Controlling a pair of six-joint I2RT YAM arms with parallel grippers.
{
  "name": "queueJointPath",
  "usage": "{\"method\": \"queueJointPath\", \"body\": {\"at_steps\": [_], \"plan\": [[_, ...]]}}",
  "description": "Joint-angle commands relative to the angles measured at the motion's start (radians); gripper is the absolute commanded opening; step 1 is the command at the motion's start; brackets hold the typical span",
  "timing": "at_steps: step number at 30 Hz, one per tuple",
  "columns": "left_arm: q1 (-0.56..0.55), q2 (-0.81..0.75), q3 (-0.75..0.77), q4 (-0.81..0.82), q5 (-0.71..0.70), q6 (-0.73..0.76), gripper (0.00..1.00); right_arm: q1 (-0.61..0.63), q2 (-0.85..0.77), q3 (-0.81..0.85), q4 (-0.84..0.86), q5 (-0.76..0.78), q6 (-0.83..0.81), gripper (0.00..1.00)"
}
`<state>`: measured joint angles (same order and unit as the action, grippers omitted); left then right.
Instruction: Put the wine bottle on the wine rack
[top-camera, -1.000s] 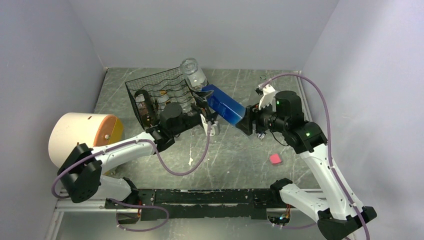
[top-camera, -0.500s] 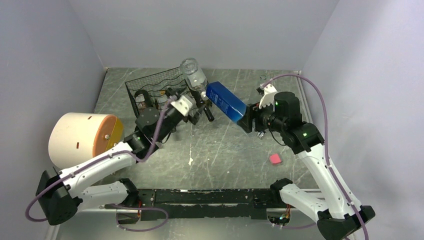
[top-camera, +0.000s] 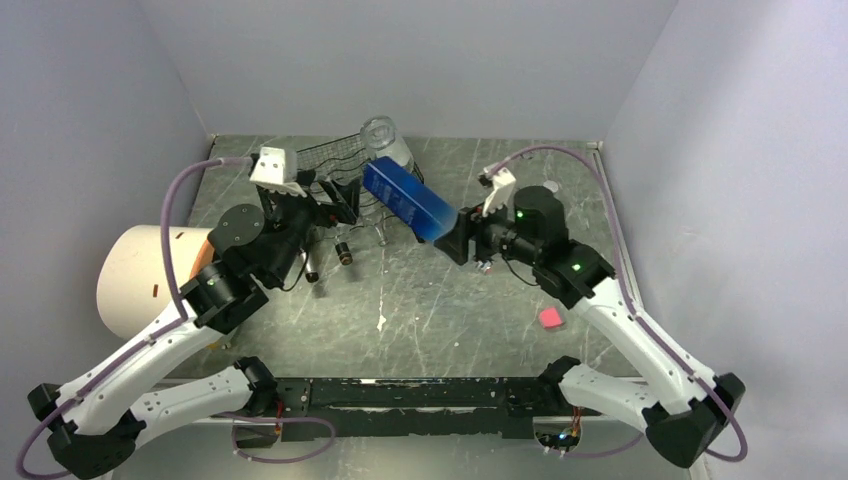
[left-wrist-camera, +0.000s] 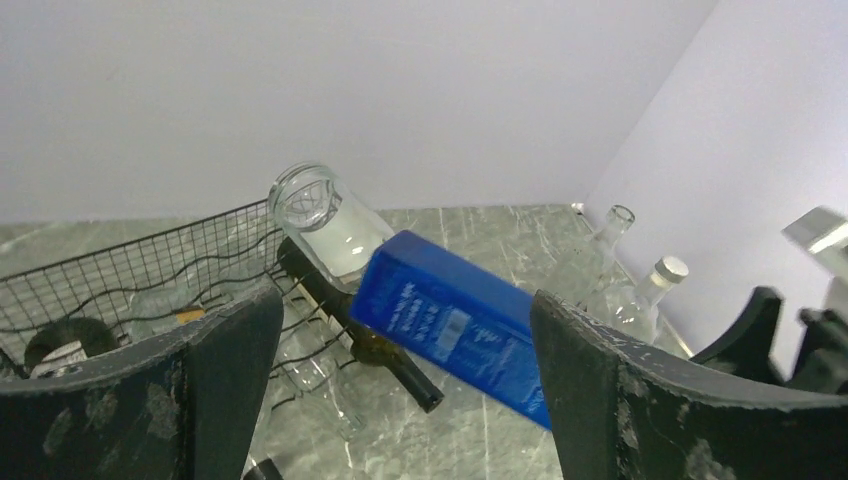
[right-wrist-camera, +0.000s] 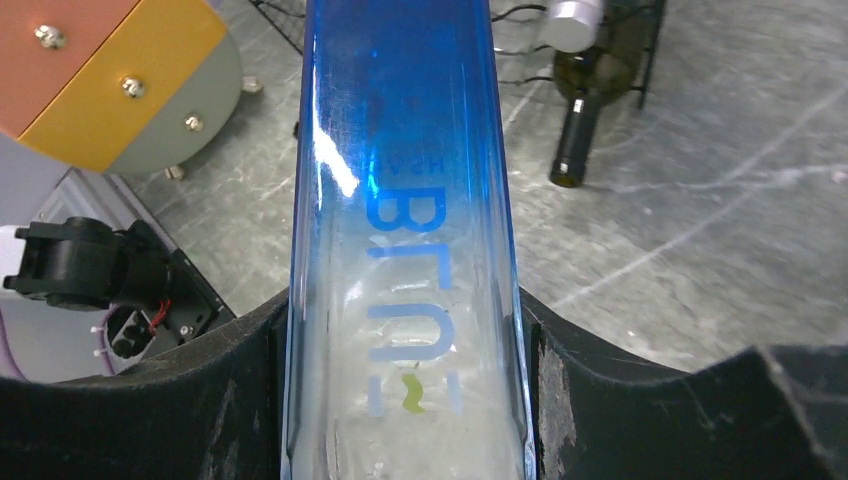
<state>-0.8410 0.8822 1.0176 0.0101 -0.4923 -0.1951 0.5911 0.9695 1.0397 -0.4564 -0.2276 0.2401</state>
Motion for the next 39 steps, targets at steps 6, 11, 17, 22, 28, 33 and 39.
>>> {"method": "queueJointPath", "body": {"at_steps": [6,11,17,22,28,33,39], "plan": [[0.000,-0.060,0.017,-0.183,-0.106,-0.091,0.97,0.223,0.209,0.077,0.420,0.248,0.033,0.00],[0.000,-0.057,0.030,-0.217,-0.151,-0.053,0.97,0.294,0.358,0.122,0.527,0.461,0.068,0.00],[0.000,-0.050,0.045,-0.243,-0.169,0.002,0.97,0.306,0.491,0.175,0.637,0.579,0.070,0.00],[0.002,-0.068,-0.004,-0.170,-0.154,0.064,0.99,0.309,0.555,0.160,0.766,0.552,0.052,0.00],[0.002,-0.047,-0.007,-0.155,-0.176,0.111,0.99,0.308,0.662,0.223,0.791,0.587,0.024,0.00],[0.002,-0.014,0.030,-0.137,-0.208,0.167,0.99,0.308,0.724,0.253,0.841,0.630,0.006,0.00],[0.002,0.001,0.034,-0.138,-0.200,0.173,0.99,0.307,0.783,0.266,0.884,0.687,0.019,0.00]]}}
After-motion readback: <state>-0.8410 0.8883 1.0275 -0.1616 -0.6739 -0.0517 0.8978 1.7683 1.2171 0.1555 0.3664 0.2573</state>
